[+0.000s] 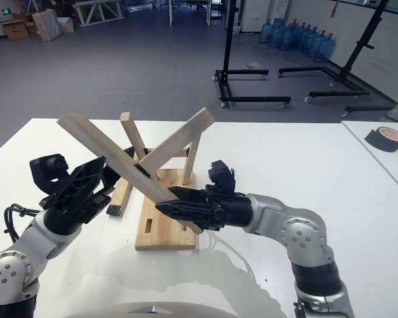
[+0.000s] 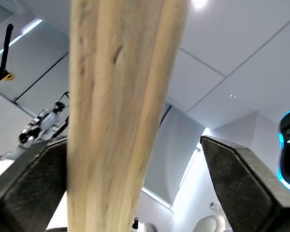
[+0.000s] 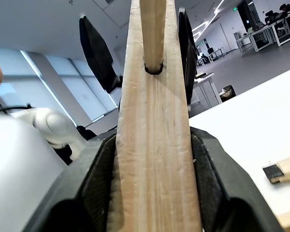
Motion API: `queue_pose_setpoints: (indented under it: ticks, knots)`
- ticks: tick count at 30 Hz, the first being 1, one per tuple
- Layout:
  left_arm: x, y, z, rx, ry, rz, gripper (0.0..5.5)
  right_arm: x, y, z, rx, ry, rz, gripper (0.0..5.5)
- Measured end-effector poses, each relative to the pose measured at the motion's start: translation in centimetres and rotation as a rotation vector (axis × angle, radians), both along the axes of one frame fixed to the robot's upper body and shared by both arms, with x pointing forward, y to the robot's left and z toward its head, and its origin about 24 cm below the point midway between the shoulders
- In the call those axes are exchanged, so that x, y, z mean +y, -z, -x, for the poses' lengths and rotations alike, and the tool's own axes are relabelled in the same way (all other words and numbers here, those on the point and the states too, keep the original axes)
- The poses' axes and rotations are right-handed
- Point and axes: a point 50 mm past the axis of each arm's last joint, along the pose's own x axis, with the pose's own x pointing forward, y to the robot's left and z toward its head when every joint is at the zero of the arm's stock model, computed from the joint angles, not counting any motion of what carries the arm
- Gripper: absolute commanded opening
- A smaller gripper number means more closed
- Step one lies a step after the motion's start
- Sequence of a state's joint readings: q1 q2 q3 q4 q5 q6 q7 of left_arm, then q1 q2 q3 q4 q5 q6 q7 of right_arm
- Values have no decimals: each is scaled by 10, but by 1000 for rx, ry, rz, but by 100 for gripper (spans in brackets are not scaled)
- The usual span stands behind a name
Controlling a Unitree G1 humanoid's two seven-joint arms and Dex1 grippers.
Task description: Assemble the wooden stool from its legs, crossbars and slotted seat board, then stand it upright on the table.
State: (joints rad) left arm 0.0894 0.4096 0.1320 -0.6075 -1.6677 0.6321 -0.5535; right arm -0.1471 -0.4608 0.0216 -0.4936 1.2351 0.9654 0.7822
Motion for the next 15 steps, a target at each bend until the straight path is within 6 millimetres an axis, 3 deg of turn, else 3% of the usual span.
queue_pose_setpoints:
  ticks: [4,11,15]
  knots:
    - [0,5,1,-1,-28,-71,424,-1,8,2,4,6,33,204]
    - [0,10,-1,-48,-86,-130,327,0,10,3,2,6,35,204]
    - [-1,22,-8,-52,-157,-190,255,-1,14,0,8,50,54,204]
